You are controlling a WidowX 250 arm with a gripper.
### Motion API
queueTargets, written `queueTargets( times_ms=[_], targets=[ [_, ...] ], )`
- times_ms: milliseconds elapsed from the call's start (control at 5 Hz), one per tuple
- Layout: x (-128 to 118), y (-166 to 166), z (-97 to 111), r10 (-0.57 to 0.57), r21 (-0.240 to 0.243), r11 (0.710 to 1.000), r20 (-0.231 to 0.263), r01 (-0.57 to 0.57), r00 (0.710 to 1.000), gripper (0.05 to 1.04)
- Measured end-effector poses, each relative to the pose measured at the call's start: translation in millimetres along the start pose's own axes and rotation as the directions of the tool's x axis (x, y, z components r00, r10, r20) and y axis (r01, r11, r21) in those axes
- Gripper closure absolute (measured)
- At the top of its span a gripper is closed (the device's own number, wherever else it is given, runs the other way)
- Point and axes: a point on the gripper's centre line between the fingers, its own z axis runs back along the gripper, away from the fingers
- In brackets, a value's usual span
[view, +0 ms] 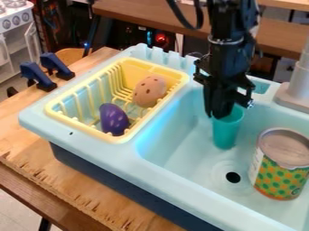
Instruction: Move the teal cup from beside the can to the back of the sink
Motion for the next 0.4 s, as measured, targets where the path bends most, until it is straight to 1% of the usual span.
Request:
queueTargets(
  times_ms=[200,400],
  targets=[
    [-9.1,-1.6,-4.3,0.012,-0.031,0.999,-0.048,-0.014,0.999,0.956],
    [-15.9,-3.5,-9.5,-0.008,-0.046,0.999,-0.085,0.004,0.996,0.725]
  ],
)
